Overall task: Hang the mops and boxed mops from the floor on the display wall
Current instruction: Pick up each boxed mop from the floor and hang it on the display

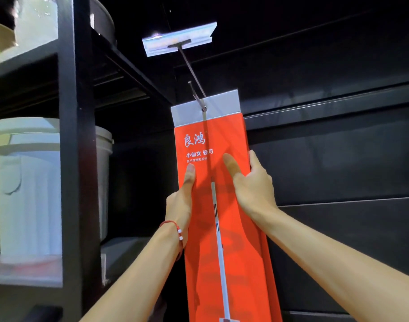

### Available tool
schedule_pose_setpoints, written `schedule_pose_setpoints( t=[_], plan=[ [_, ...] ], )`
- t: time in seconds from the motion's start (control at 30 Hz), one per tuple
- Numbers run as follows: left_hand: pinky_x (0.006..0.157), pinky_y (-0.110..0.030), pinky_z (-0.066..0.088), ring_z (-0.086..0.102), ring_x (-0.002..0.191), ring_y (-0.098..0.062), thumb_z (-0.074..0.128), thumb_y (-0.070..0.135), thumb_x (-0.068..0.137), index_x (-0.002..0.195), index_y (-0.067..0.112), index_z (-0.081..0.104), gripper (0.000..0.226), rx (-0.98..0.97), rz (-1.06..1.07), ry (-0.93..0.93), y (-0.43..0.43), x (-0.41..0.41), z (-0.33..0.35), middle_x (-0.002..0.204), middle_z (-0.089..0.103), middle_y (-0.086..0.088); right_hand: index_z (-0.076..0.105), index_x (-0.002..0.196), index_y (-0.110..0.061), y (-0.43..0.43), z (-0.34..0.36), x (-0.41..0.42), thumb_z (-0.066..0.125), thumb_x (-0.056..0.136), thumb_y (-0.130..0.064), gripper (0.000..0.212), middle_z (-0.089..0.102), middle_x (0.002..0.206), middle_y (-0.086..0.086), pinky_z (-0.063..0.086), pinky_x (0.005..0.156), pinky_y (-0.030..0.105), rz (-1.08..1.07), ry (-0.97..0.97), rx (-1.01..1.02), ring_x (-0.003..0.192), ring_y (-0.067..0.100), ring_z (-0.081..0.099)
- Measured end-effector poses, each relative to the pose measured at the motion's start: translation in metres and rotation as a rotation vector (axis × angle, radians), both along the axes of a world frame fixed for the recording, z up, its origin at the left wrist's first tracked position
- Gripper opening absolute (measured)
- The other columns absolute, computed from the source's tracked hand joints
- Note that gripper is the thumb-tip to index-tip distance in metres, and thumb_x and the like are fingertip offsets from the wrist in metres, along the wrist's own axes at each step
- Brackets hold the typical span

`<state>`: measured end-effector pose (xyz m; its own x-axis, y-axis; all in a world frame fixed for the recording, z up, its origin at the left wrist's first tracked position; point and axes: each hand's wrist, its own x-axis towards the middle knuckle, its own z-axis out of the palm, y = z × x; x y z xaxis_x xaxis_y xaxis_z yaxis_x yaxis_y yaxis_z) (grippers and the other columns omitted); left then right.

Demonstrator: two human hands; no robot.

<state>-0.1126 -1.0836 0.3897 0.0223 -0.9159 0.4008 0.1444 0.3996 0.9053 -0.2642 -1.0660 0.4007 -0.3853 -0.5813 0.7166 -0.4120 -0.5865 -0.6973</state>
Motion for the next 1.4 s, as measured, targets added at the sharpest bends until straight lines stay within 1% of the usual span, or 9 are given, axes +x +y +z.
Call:
schedule_pose_setpoints(
  t=[0.23, 0.4, 0.57, 0.7, 0.8, 0.9, 1.07, 1.2, 1.4],
  plan=[
    [0.090, -0.040, 0.062, 0.079, 0.096, -0.022, 0.067, 0.059, 0.088, 0.121, 0.020, 0.074, 0.051, -0.099, -0.125, -0.002, 0.010, 0.001, -0.031, 0.105, 0.081, -0.002, 0.034, 0.158, -0.037, -0.001, -0.018, -0.002, 0.056, 0.066, -0.098, 0.112, 0.063, 0.143, -0.009, 0.045, 0.114, 0.046, 0.014, 0.018, 0.033, 0.133, 0.020, 0.058],
    [0.079, -0.032, 0.064, 0.079, 0.091, -0.017, 0.075, 0.047, 0.088, 0.116, 0.026, 0.071, 0.036, -0.113, -0.077, -0.034, 0.021, 0.007, -0.075, 0.103, 0.081, 0.000, 0.045, 0.145, -0.041, 0.017, -0.070, -0.007, 0.069, 0.069, -0.086, 0.091, 0.071, 0.124, -0.016, 0.056, 0.101, 0.041, 0.043, 0.120, 0.092, 0.113, 0.009, 0.069],
    [0.099, -0.042, 0.058, 0.073, 0.103, -0.005, 0.079, 0.058, 0.081, 0.127, 0.043, 0.058, 0.054, -0.117, 0.050, -0.231, 0.032, 0.022, -0.121, 0.115, 0.074, 0.015, 0.042, 0.149, -0.042, 0.042, -0.122, -0.011, 0.057, 0.071, -0.092, 0.094, 0.068, 0.129, -0.016, 0.055, 0.103, 0.044, 0.020, 0.221, 0.271, 0.117, 0.011, 0.067],
    [0.108, -0.051, 0.050, 0.059, 0.129, -0.015, 0.077, 0.071, 0.071, 0.154, 0.049, 0.011, 0.109, -0.105, 0.178, -0.413, 0.053, 0.033, -0.155, 0.157, 0.041, 0.012, 0.049, 0.137, -0.039, 0.079, -0.128, -0.017, 0.045, 0.086, -0.085, 0.069, 0.069, 0.125, -0.011, 0.054, 0.096, 0.047, -0.131, 0.499, 0.422, 0.113, 0.021, 0.067],
    [0.100, -0.052, 0.053, 0.056, 0.131, -0.024, 0.078, 0.049, 0.083, 0.160, 0.038, 0.000, 0.110, -0.182, 0.332, -0.677, 0.082, 0.038, -0.166, 0.165, 0.020, 0.007, 0.054, 0.131, -0.028, 0.109, -0.143, -0.017, 0.041, 0.096, -0.074, 0.059, 0.069, 0.121, -0.007, 0.050, 0.079, 0.039, -0.289, 0.716, 0.435, 0.108, 0.021, 0.067],
    [0.084, -0.046, 0.058, 0.059, 0.121, -0.027, 0.073, 0.030, 0.086, 0.160, 0.027, 0.013, 0.096, -0.357, 0.455, -0.968, 0.113, 0.043, -0.171, 0.158, 0.025, 0.003, 0.058, 0.117, -0.021, 0.141, -0.167, -0.015, 0.043, 0.100, -0.061, 0.046, 0.068, 0.114, -0.002, 0.043, 0.070, 0.036, -0.450, 0.931, 0.393, 0.102, 0.024, 0.064],
    [0.071, -0.043, 0.057, 0.063, 0.098, -0.023, 0.061, 0.034, 0.090, 0.127, 0.021, 0.057, 0.040, -0.657, 0.526, -1.280, 0.178, 0.051, -0.186, 0.125, 0.056, 0.003, 0.059, 0.106, -0.019, 0.200, -0.219, -0.017, 0.050, 0.095, -0.047, 0.031, 0.060, 0.109, 0.001, 0.035, 0.066, 0.036, -0.496, 1.123, 0.379, 0.098, 0.025, 0.057],
    [0.063, -0.042, 0.052, 0.063, 0.083, -0.029, 0.057, 0.039, 0.090, 0.106, 0.018, 0.061, 0.027, -0.629, 0.510, -1.584, 0.230, 0.051, -0.208, 0.095, 0.061, 0.000, 0.065, 0.088, -0.015, 0.247, -0.259, -0.024, 0.062, 0.085, -0.044, 0.029, 0.061, 0.089, 0.003, 0.034, 0.061, 0.037, -0.411, 1.240, 0.270, 0.082, 0.026, 0.056],
    [0.067, -0.040, 0.041, 0.055, 0.076, -0.028, 0.048, 0.048, 0.090, 0.091, 0.018, 0.057, 0.032, -0.603, 0.547, -1.806, 0.327, 0.049, -0.262, 0.084, 0.057, -0.003, 0.069, 0.094, -0.015, 0.312, -0.310, -0.025, 0.059, 0.086, -0.047, 0.034, 0.065, 0.087, 0.002, 0.045, 0.067, 0.040, -0.224, 1.336, 0.203, 0.082, 0.026, 0.060]
  ],
)
